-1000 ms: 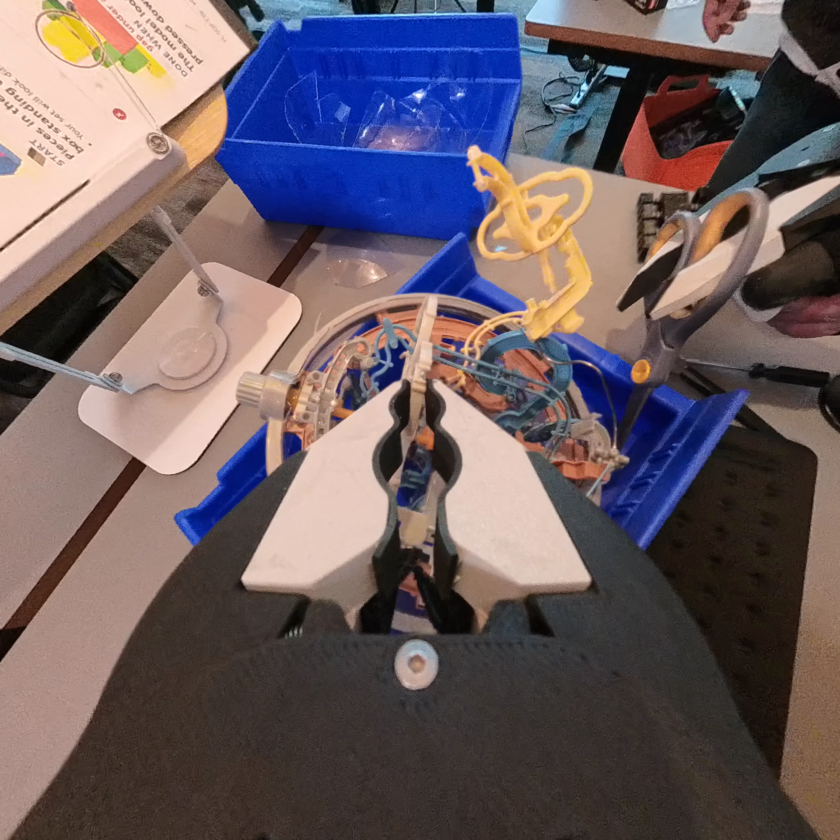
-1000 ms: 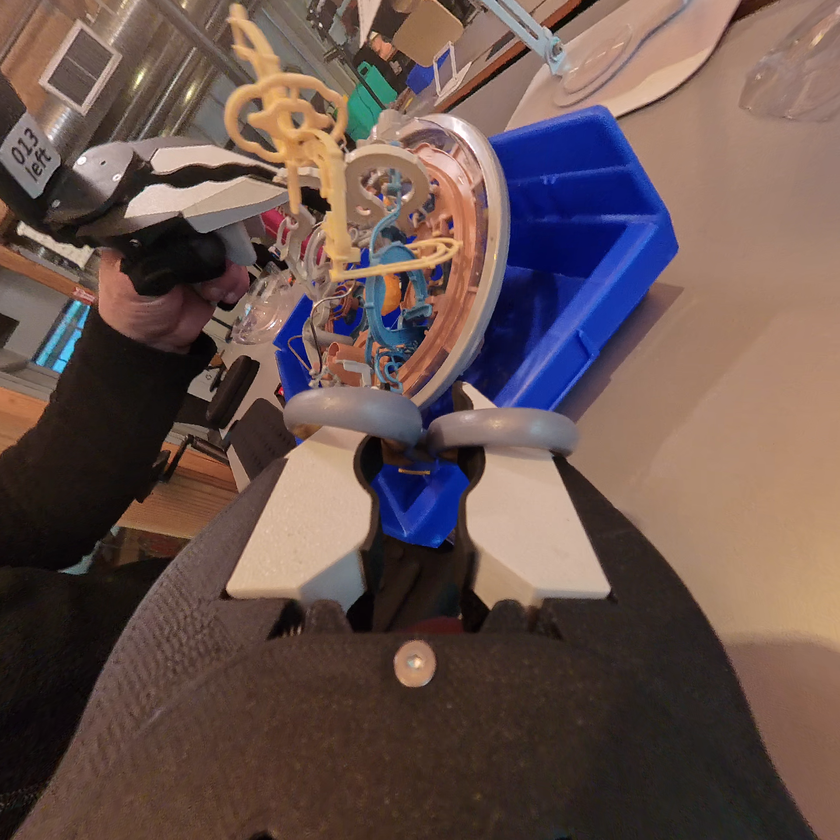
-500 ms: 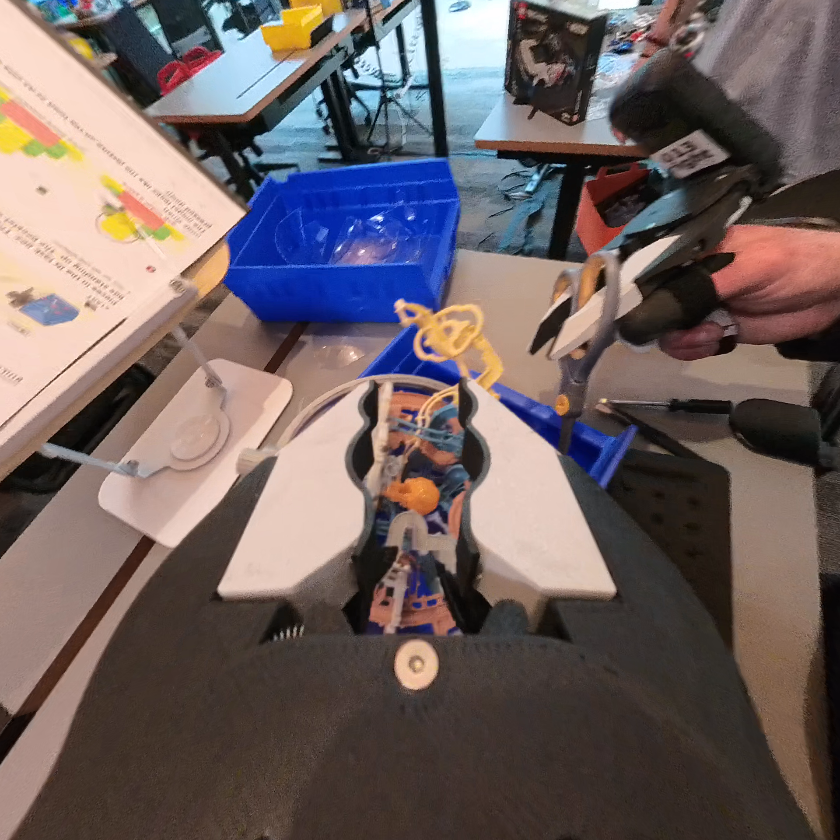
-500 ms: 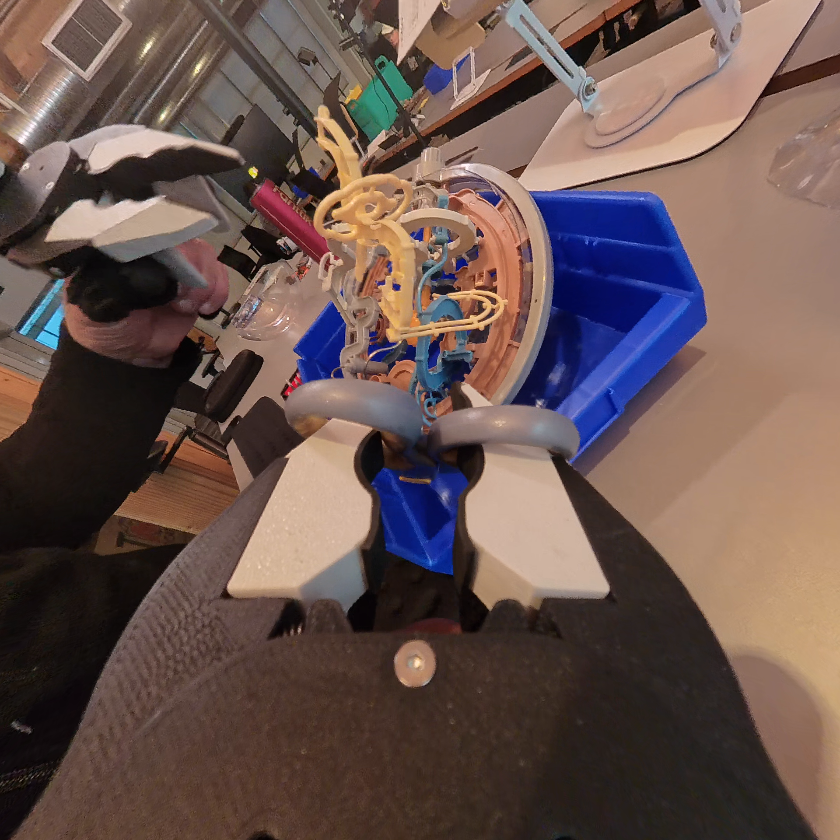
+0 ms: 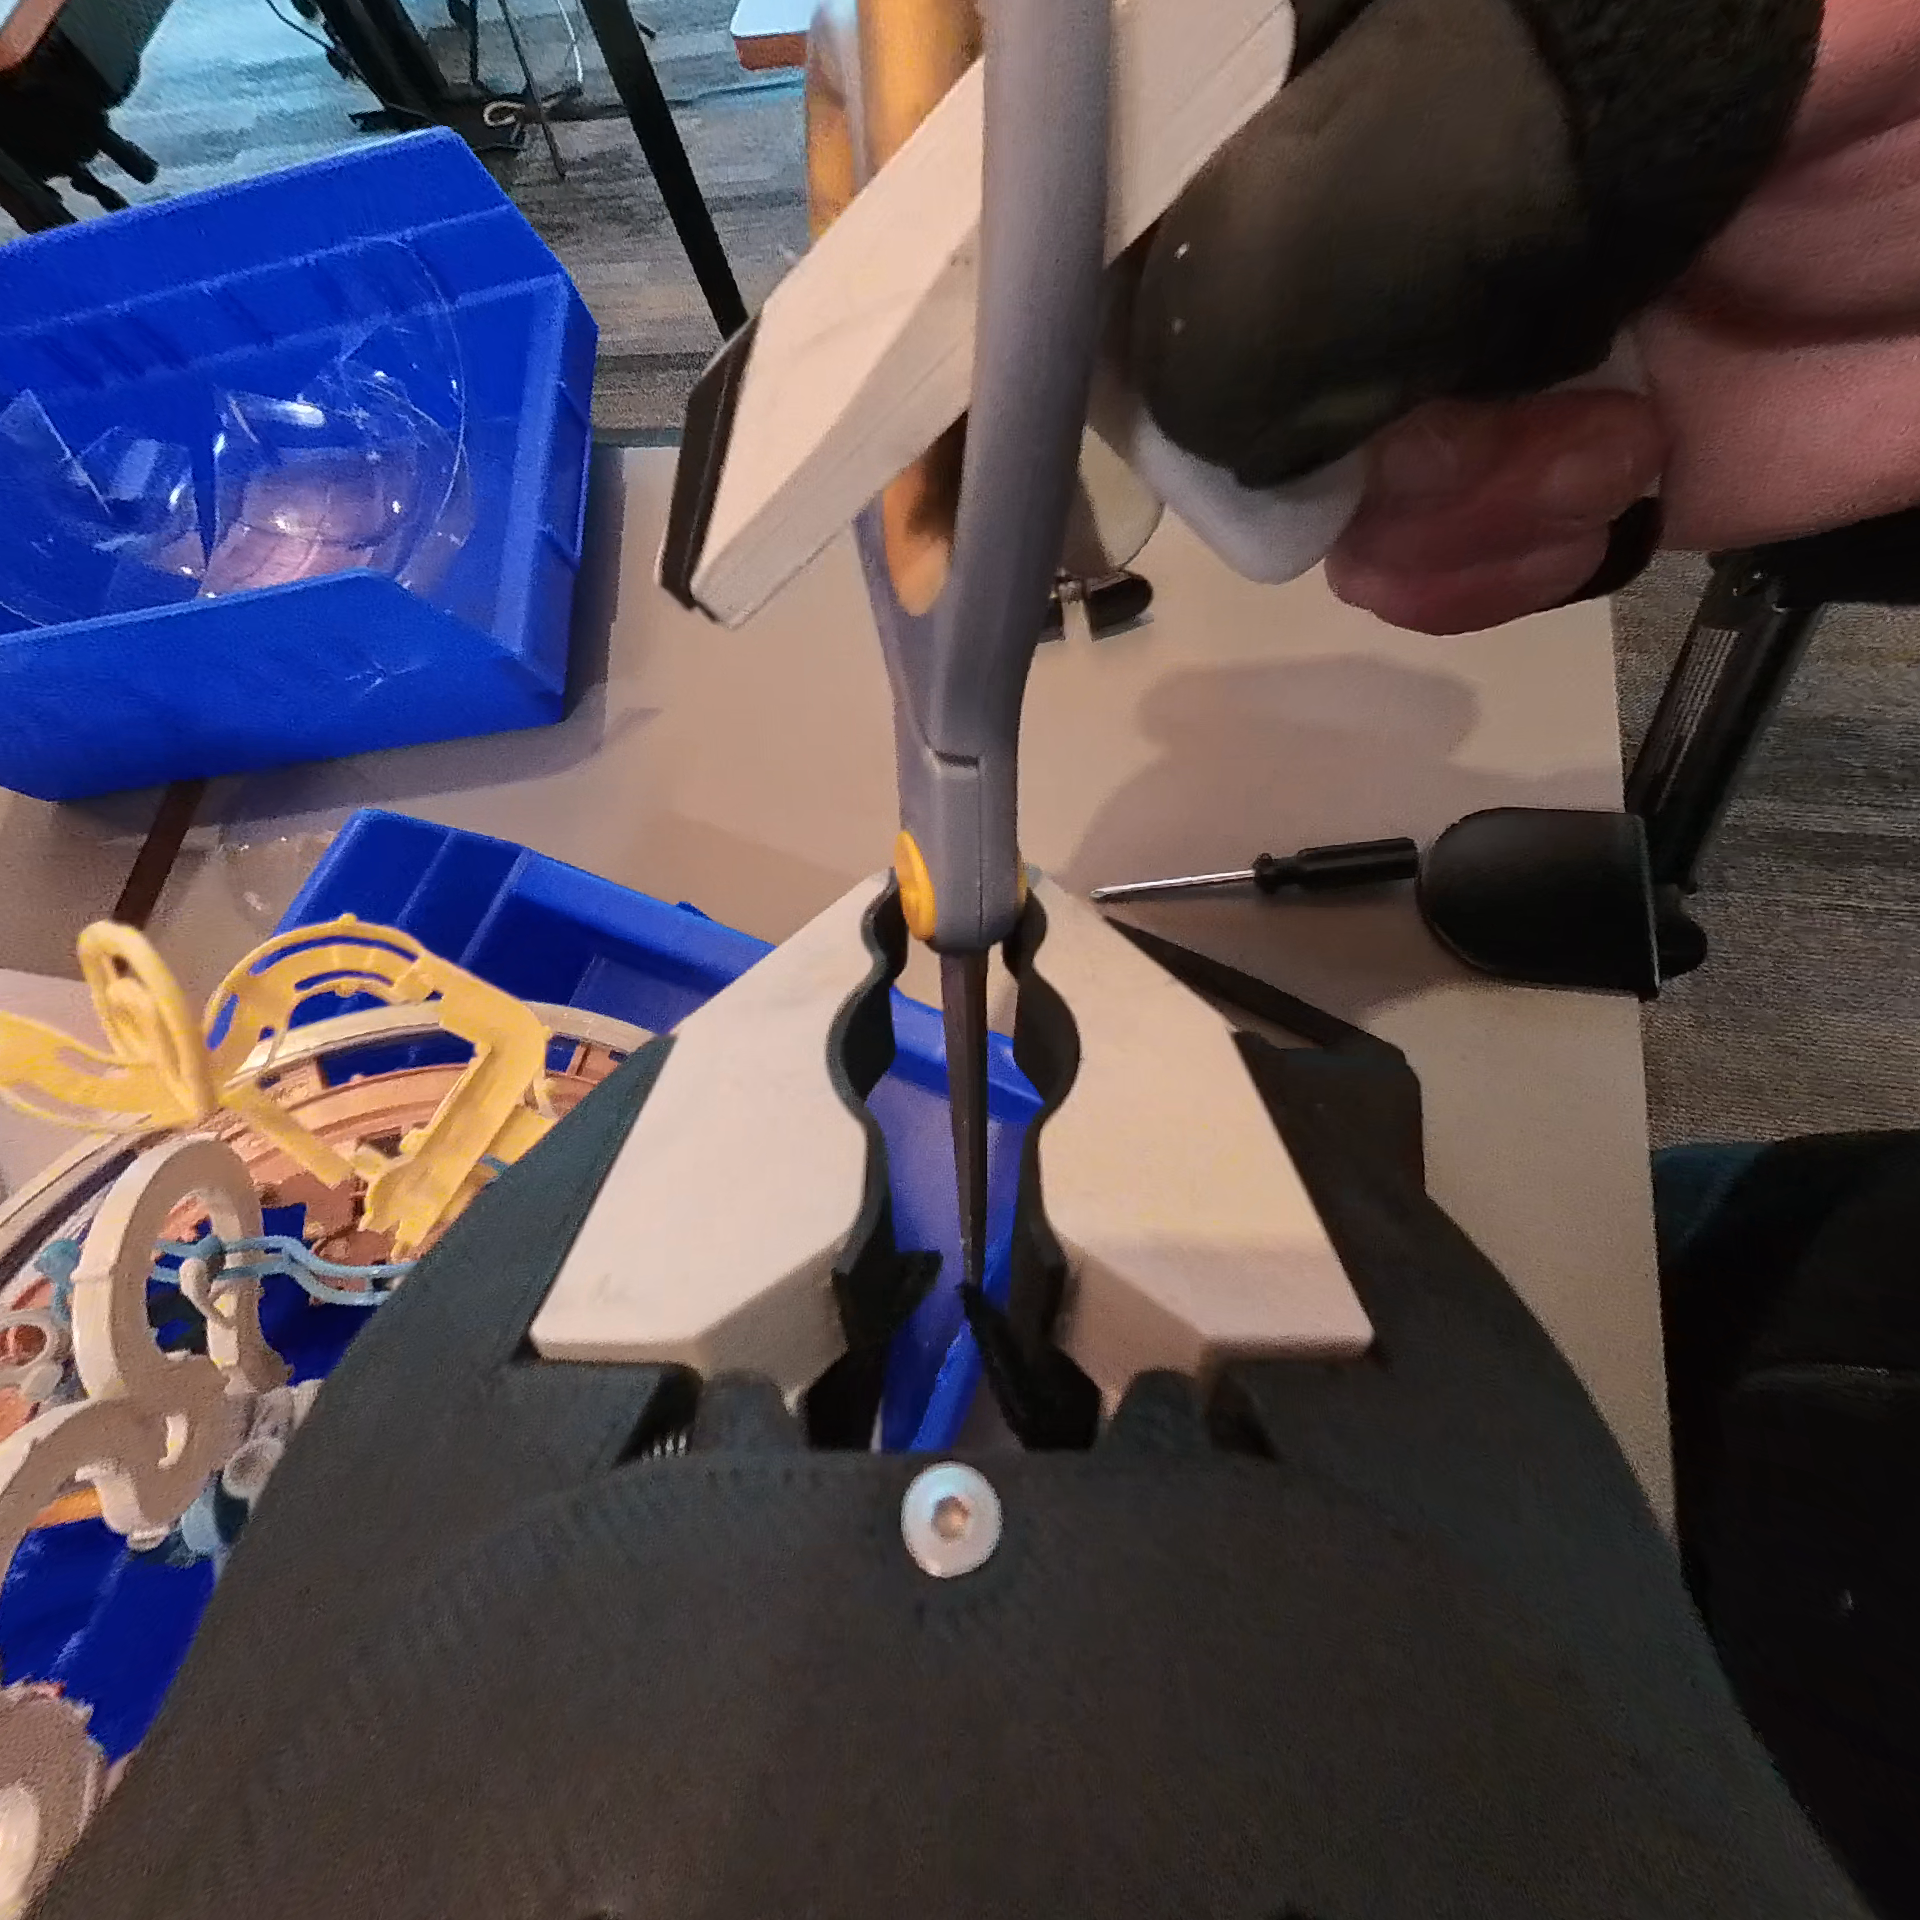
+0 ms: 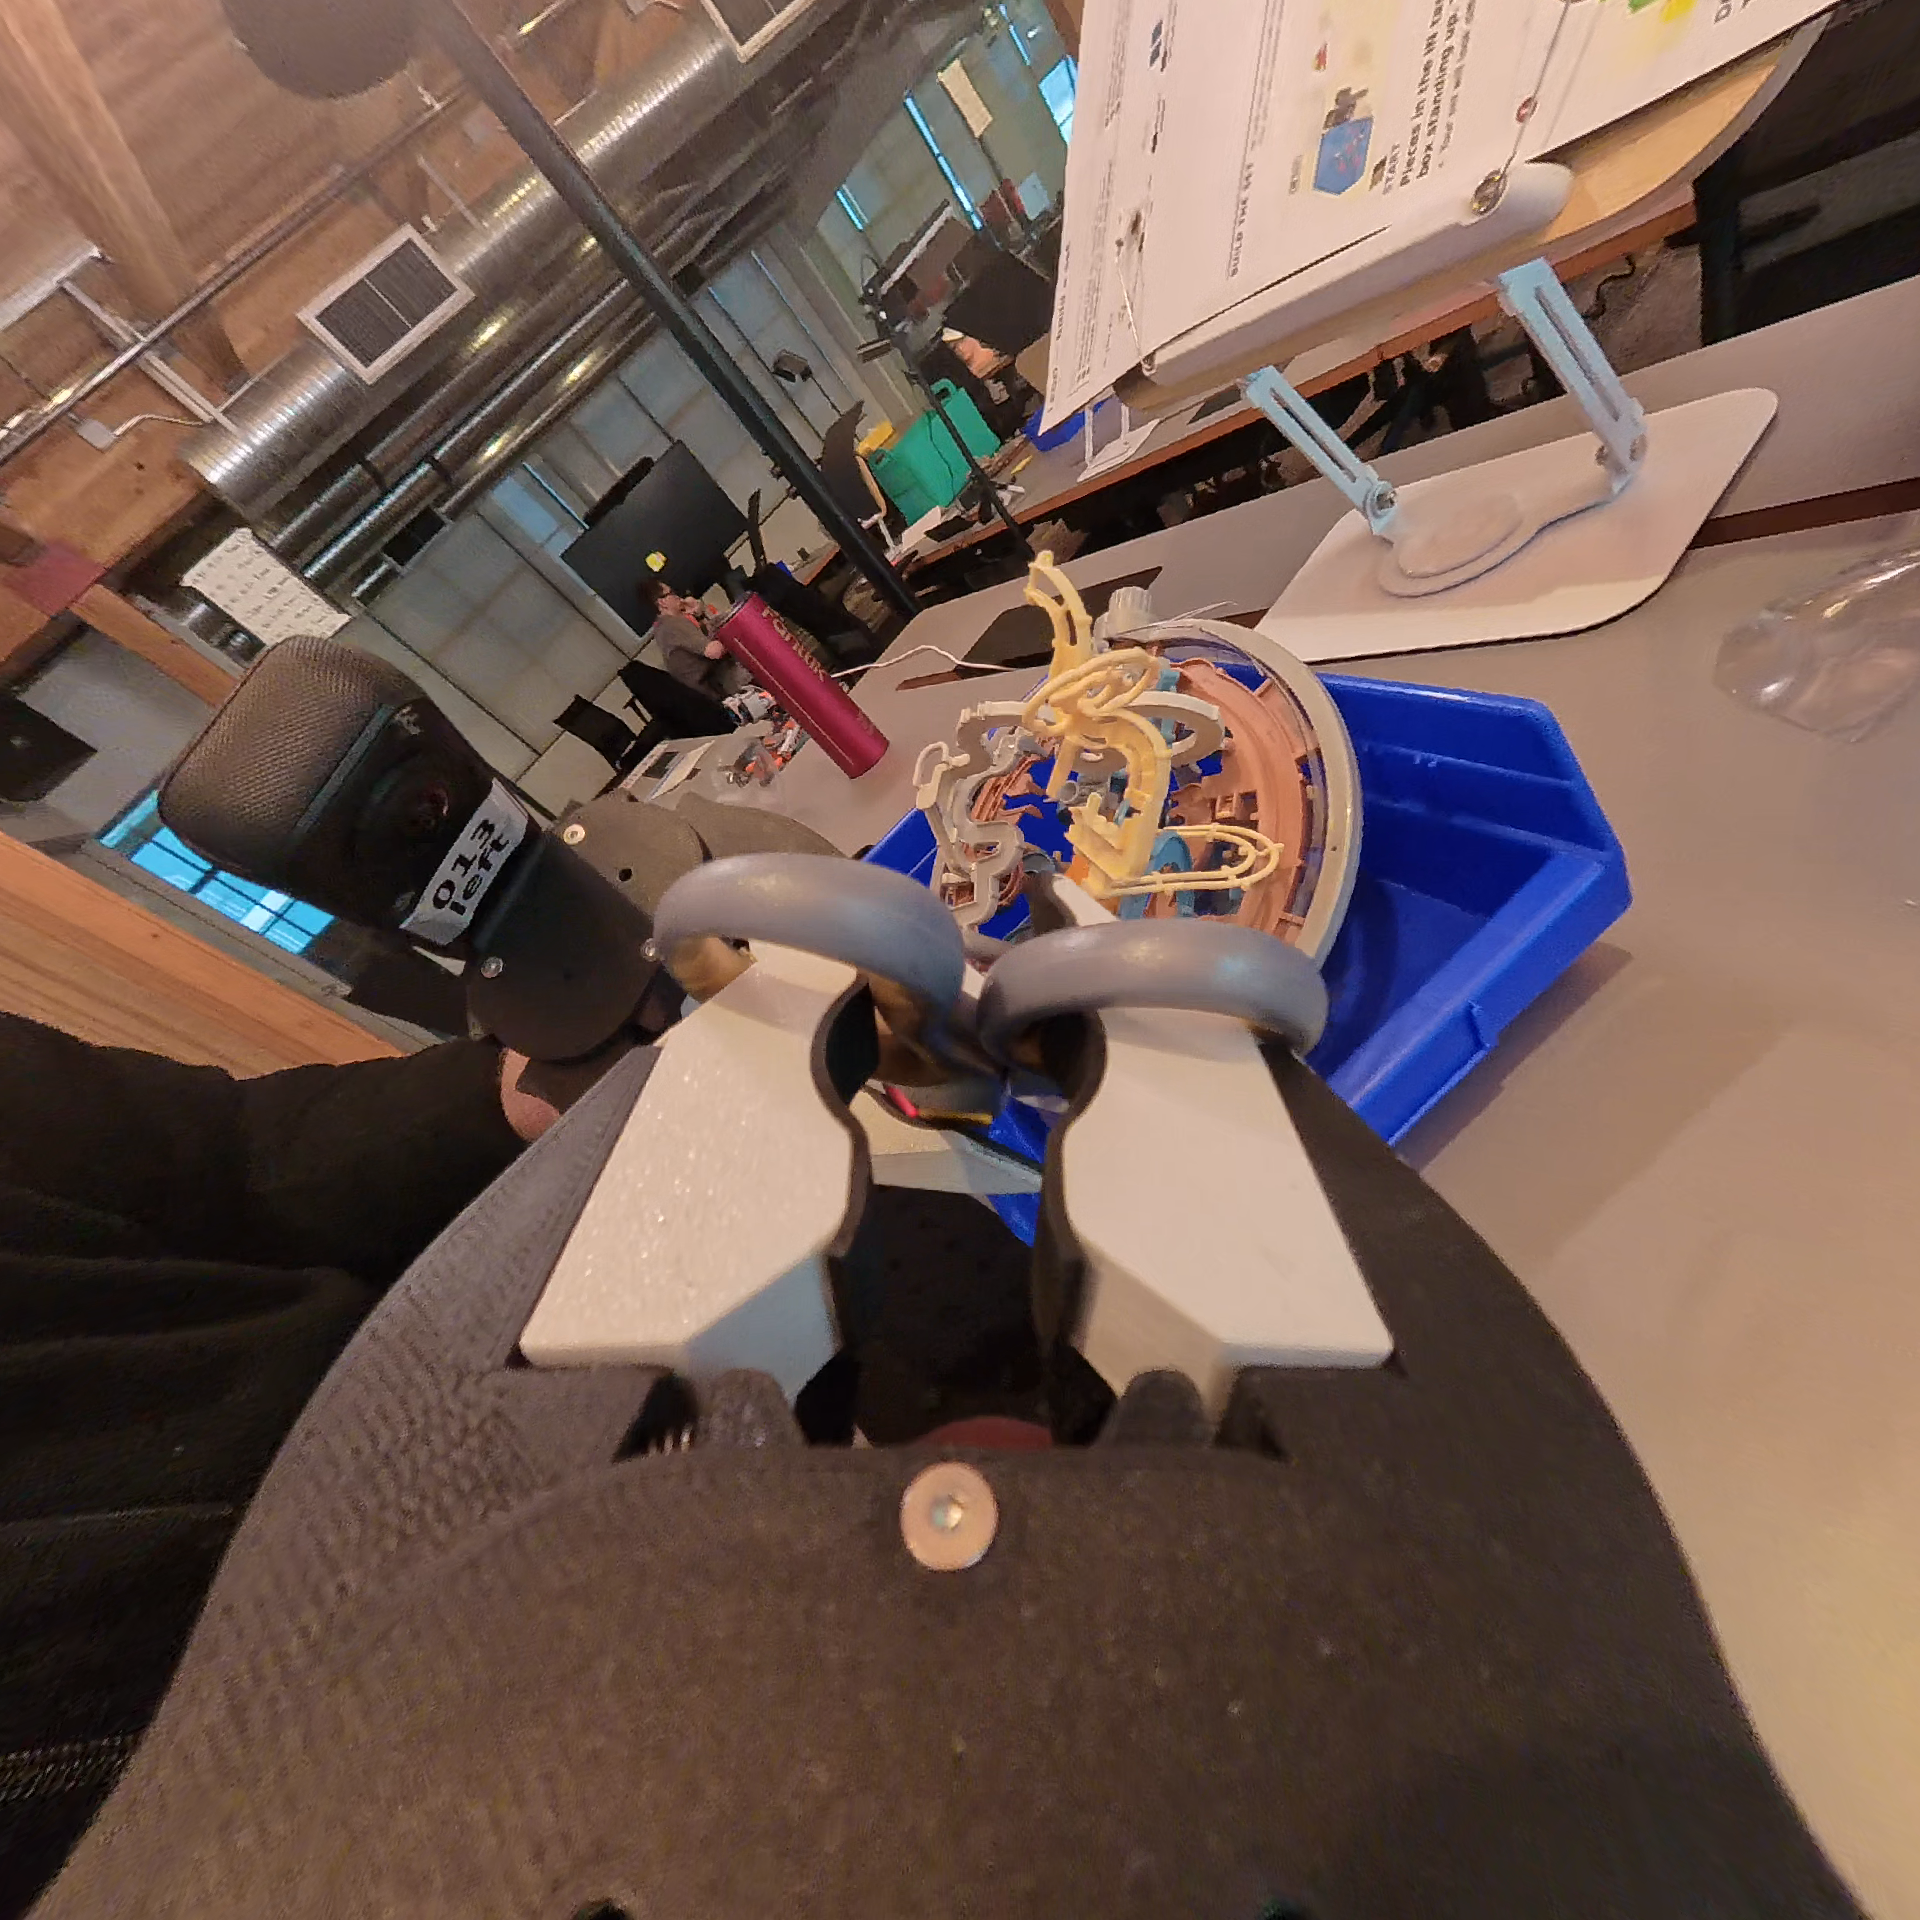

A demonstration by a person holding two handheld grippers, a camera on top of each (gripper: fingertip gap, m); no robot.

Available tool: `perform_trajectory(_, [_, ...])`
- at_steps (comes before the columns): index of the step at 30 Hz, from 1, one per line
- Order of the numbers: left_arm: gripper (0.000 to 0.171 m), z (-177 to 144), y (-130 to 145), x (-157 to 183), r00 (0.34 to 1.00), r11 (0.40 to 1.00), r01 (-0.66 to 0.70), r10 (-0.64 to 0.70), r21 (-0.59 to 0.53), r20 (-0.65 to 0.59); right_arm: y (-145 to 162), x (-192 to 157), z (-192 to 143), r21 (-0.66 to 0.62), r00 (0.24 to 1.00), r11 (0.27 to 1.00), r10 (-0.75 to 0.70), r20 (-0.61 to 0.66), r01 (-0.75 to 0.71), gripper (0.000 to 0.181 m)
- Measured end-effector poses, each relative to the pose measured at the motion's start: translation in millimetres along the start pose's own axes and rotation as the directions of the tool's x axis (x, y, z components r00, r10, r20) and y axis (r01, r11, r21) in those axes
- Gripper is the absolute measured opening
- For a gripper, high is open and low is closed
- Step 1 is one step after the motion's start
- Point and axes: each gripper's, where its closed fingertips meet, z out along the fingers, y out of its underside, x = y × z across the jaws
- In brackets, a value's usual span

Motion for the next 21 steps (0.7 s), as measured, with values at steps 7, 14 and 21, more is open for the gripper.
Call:
perform_trajectory(7, [0.014,-5,-10,-17,0.994,0.992,0.094,-0.099,0.089,0.053,-10,4,-4,0.085,0.998,0.994,0.069,-0.002,-0.069,0.025])
perform_trajectory(14, [0.013,-12,-24,-22,0.979,0.964,0.188,-0.199,0.188,0.041,-36,3,-7,0.383,0.997,0.921,0.073,0.007,-0.07,0.027])
perform_trajectory(21, [0.013,-23,-28,-42,0.939,0.907,0.322,-0.343,0.273,0.03,-37,-9,-16,0.45,0.999,0.892,-0.015,-0.043,0.033,0.034])
